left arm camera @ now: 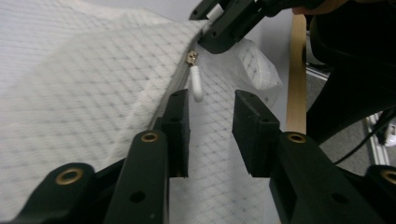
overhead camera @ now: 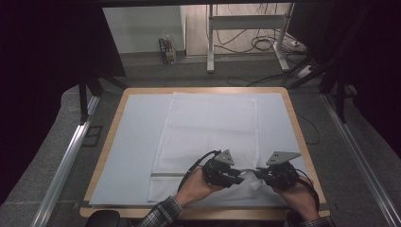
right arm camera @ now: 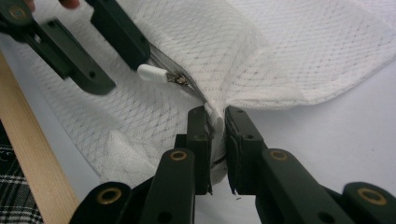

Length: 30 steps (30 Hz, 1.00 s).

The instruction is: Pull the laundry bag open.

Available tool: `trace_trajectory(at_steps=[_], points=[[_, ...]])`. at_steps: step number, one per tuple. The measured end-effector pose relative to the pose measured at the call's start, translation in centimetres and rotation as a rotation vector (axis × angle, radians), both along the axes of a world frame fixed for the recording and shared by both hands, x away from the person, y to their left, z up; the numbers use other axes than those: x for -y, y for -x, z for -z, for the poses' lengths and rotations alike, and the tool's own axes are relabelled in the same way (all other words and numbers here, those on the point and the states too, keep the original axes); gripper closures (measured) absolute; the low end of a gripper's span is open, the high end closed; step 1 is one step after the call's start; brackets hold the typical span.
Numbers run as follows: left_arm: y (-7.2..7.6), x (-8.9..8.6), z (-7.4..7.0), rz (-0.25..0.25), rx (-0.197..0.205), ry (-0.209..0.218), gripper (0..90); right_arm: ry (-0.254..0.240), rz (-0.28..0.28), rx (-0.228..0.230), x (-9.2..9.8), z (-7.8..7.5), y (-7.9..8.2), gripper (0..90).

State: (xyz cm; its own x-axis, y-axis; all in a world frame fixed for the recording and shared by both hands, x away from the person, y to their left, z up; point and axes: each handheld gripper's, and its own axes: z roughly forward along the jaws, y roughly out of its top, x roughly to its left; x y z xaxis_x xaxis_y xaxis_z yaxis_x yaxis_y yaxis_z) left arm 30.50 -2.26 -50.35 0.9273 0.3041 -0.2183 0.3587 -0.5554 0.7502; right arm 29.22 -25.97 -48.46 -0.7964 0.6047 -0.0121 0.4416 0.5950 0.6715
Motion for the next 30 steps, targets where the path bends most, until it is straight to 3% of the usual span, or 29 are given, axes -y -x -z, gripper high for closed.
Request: trace_trajectory(at_steps=[11, 17, 22, 30], points=[[-0.4, 1.6, 0.3, -0.024, 0.01, -0.032, 72.0, -0.011, 0.002, -0.01, 0.0, -0.2, 0.1, 79.8], [-0.6, 2.2, 0.7, -0.068, 0.014, -0.049, 77.7, -0.029, -0.002, -0.017, 0.1, -0.3, 0.1, 79.8], [-0.8, 2.3, 0.9, -0.089, -0.009, -0.041, 79.2, -0.038, -0.002, -0.024, 0.1, -0.3, 0.1, 79.8], [-0.9, 2.9, 1.3, -0.128, -0.006, -0.041, 81.4, -0.059, -0.004, -0.034, 0.1, -0.4, 0.1, 79.9]])
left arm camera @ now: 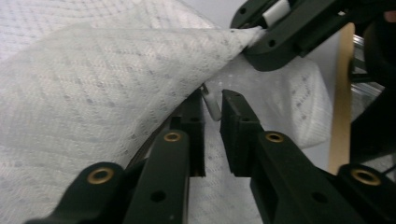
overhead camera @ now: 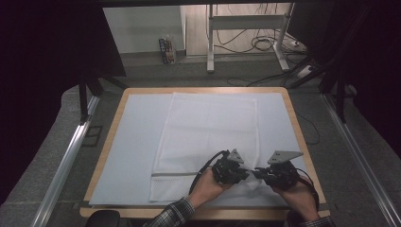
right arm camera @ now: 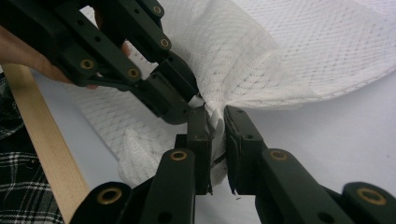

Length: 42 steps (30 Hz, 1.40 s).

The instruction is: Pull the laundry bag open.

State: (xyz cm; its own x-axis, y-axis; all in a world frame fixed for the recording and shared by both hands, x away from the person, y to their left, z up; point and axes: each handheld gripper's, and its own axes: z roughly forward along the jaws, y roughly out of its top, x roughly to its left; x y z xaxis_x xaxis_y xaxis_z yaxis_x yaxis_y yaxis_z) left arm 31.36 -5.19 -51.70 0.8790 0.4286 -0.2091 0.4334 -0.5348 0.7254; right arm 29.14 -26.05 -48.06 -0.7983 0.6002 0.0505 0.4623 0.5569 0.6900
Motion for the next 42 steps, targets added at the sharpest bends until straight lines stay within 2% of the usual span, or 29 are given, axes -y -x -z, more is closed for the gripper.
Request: trace_trajectory(at_steps=[3, 8, 10, 11, 18, 23, 27, 31, 34, 35, 36, 37, 38, 42], points=[[-0.2, -0.1, 0.0, -0.01, -0.005, -0.003, 85.3, -0.006, -0.001, -0.002, 0.0, 0.0, 0.0, 80.0], [-0.2, -0.7, -0.2, 0.014, -0.014, 0.0, 86.9, 0.018, 0.016, 0.014, 0.0, 0.0, 0.0, 80.1], [-0.2, -1.4, -0.5, 0.029, -0.025, 0.031, 86.9, 0.034, 0.027, 0.024, 0.1, 0.0, 0.0, 80.1], [-0.2, -1.4, -0.5, 0.029, -0.025, 0.031, 86.9, 0.034, 0.027, 0.024, 0.1, 0.0, 0.0, 80.1], [-0.8, -2.6, -0.9, 0.078, -0.096, 0.059, 87.1, 0.056, 0.036, 0.025, -0.1, 0.2, 0.0, 80.2], [-0.8, -3.0, -1.2, 0.084, -0.089, 0.064, 87.2, 0.054, 0.041, 0.02, -0.2, 0.2, 0.0, 80.5], [-1.0, -3.2, -1.0, 0.096, -0.104, 0.075, 87.2, 0.053, 0.037, 0.015, -0.2, 0.2, 0.0, 80.6], [-1.0, -2.8, -0.6, 0.106, -0.109, 0.058, 86.7, 0.038, 0.036, 0.003, -0.2, 0.2, -0.1, 80.6], [-0.6, -2.1, -0.2, 0.114, -0.098, 0.012, 83.7, 0.028, 0.033, 0.0, -0.2, 0.1, -0.1, 80.6], [-0.6, -2.1, -0.2, 0.114, -0.098, 0.012, 80.5, 0.028, 0.033, 0.0, -0.2, 0.1, -0.1, 80.6], [-0.5, -1.8, 0.0, 0.121, -0.105, 0.008, 77.1, 0.005, 0.033, -0.002, -0.1, 0.0, 0.0, 80.6], [-0.5, -1.7, 0.0, 0.12, -0.109, 0.009, 77.1, 0.005, 0.033, -0.002, -0.1, 0.0, 0.0, 80.6], [-0.5, -1.4, 0.1, 0.108, -0.105, 0.008, 73.7, -0.002, 0.031, -0.003, -0.1, -0.1, 0.0, 80.6], [-0.6, -1.1, 0.0, 0.094, -0.112, 0.021, 73.2, -0.004, 0.028, -0.004, -0.2, -0.1, 0.0, 80.6]])
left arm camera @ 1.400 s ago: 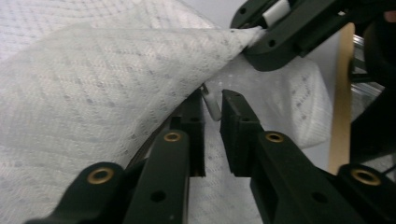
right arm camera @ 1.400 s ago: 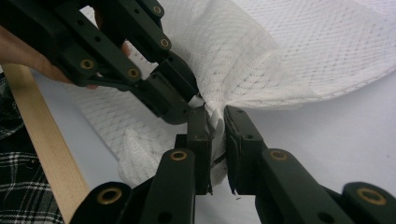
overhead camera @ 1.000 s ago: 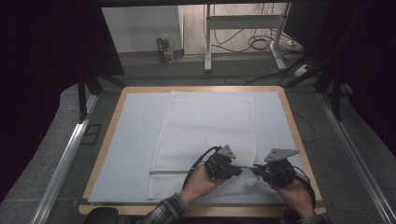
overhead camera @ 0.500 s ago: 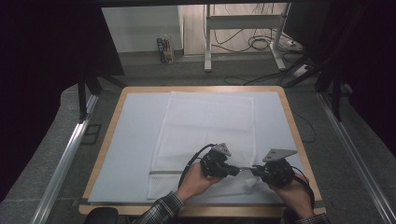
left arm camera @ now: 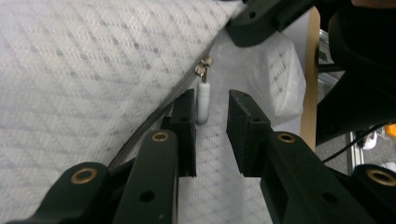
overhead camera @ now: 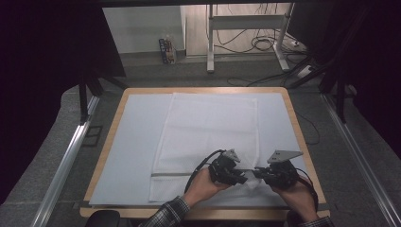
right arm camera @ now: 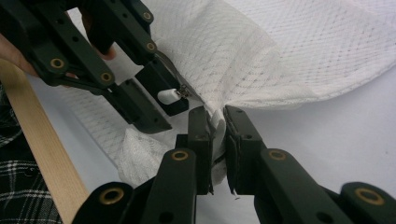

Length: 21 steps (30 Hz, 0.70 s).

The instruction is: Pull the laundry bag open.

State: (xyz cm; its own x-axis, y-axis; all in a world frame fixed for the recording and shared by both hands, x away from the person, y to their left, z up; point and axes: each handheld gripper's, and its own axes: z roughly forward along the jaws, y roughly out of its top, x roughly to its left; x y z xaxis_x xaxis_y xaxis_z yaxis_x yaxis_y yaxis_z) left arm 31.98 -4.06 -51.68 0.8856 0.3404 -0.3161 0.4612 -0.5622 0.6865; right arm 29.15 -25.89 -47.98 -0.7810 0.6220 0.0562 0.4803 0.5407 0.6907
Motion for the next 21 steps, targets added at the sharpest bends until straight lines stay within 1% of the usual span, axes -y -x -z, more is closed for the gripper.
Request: trace_trajectory(at_steps=[3, 4, 5, 6, 10, 13, 14, 17, 18, 21], points=[[0.0, 0.0, 0.0, -0.006, -0.002, 0.008, 74.9, -0.004, 0.002, -0.003, 0.0, -0.1, 0.0, 80.6], [-0.1, -0.1, -0.1, -0.019, 0.005, 0.011, 83.8, -0.006, 0.002, -0.003, 0.0, -0.1, 0.0, 80.6], [-0.1, -0.1, -0.1, -0.019, 0.005, 0.011, 85.7, -0.006, 0.002, -0.003, 0.0, -0.1, 0.0, 80.6], [-0.2, -0.3, -0.1, -0.02, -0.011, 0.022, 86.3, -0.005, 0.002, -0.001, 0.1, 0.0, 0.0, 80.6], [-0.3, -0.5, -0.1, -0.007, -0.018, 0.02, 86.9, 0.006, -0.002, 0.003, 0.0, 0.0, 0.0, 80.6], [-0.4, -0.7, -0.3, 0.002, -0.01, 0.011, 87.1, 0.028, 0.004, 0.004, -0.2, 0.1, 0.0, 80.9], [-0.4, -0.7, -0.3, 0.005, -0.007, 0.008, 87.2, 0.042, 0.008, 0.01, -0.3, 0.1, 0.1, 81.3], [-0.4, -0.9, -0.5, 0.005, 0.005, -0.012, 87.3, 0.056, 0.018, 0.009, -0.4, 0.1, 0.1, 81.8], [-0.4, -1.1, -0.6, 0.007, 0.007, -0.018, 87.3, 0.069, 0.022, 0.017, -0.4, 0.2, 0.1, 81.9], [-0.5, -1.6, -0.7, 0.003, 0.01, -0.027, 87.3, 0.072, 0.028, 0.015, -0.3, 0.3, 0.0, 81.9]])
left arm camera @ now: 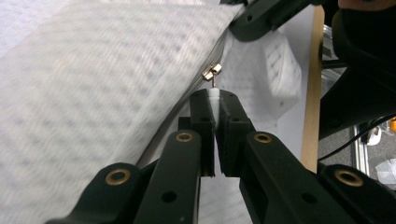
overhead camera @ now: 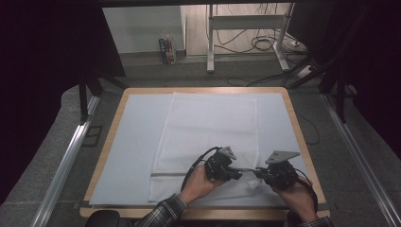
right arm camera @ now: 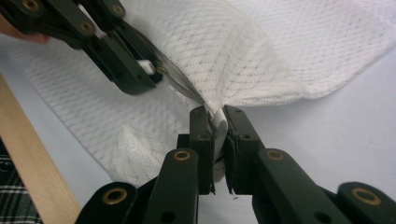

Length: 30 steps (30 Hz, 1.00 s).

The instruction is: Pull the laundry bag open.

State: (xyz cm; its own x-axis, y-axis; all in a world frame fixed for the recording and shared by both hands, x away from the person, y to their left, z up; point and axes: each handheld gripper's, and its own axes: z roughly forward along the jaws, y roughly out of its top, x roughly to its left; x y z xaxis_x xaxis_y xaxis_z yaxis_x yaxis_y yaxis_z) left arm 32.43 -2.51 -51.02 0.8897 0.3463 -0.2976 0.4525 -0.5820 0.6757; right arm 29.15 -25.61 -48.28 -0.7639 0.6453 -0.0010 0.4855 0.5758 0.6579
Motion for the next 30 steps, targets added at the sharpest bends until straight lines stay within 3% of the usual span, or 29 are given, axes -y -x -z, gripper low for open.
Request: trace_trajectory(at_steps=[16, 30], points=[[0.4, -2.0, -0.1, -0.014, 0.013, -0.037, 87.2, 0.016, 0.002, -0.005, 0.1, 0.3, -0.1, 81.9], [0.7, -4.9, 0.5, -0.054, -0.014, -0.032, 87.2, 0.016, 0.013, -0.016, 0.4, 0.5, -0.3, 81.9]])
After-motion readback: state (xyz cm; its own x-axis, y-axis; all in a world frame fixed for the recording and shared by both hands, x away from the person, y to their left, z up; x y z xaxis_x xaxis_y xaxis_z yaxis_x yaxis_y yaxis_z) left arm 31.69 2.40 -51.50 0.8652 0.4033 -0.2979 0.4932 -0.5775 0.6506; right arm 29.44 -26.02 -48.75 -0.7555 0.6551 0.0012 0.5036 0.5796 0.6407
